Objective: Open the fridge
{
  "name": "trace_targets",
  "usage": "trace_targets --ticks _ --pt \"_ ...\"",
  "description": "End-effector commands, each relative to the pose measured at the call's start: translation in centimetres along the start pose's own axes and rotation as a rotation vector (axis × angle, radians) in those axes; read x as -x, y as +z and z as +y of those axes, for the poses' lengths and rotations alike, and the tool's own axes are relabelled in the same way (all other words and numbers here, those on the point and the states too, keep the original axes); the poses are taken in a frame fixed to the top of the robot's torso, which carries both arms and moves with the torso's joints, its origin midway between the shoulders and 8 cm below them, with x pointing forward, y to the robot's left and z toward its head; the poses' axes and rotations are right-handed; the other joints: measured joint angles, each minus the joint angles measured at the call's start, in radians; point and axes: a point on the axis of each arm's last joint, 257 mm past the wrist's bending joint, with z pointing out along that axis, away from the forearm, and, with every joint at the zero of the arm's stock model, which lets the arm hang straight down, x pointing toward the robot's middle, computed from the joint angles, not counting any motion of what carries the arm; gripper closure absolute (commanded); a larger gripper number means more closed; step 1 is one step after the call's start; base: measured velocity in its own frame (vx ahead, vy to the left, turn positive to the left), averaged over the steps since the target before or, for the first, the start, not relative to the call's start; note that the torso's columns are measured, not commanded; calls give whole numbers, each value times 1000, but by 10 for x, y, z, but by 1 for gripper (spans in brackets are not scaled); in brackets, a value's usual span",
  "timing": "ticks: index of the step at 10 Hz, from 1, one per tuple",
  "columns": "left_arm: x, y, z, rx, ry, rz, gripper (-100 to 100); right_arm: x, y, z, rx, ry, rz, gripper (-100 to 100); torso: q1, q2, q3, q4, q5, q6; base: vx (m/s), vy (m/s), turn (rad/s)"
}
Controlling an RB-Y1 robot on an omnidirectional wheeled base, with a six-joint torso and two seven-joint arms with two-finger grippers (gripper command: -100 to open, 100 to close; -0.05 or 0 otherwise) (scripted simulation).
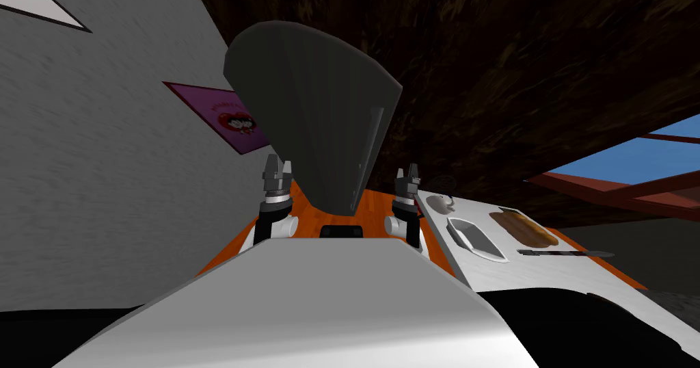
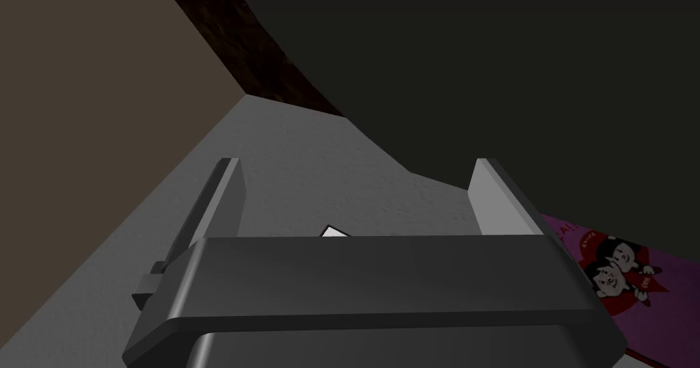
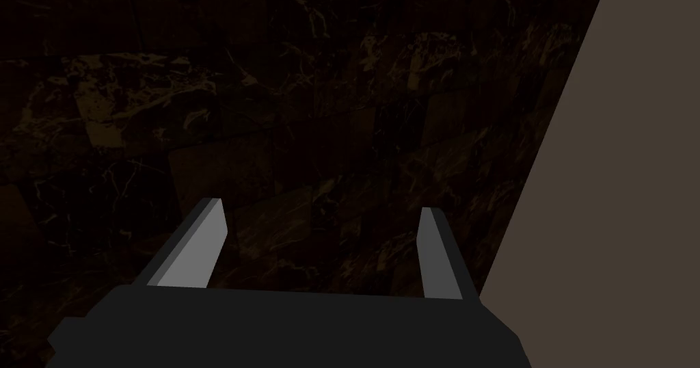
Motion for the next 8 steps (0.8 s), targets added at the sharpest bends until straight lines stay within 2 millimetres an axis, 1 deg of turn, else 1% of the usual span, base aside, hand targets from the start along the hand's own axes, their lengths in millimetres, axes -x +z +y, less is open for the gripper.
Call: trace_targets --ticks 1,3,8 --pt "0 0 0 0 0 0 0 0 0 0 0 0 0 0 0 40 -82 41 0 0 0 0 0" --pt "0 0 0 0 0 0 0 0 0 0 0 0 0 0 0 175 -351 176 0 0 0 0 0" --pt "0 0 0 0 0 0 0 0 0 0 0 0 0 0 0 544 -1087 544 0 0 0 0 0"
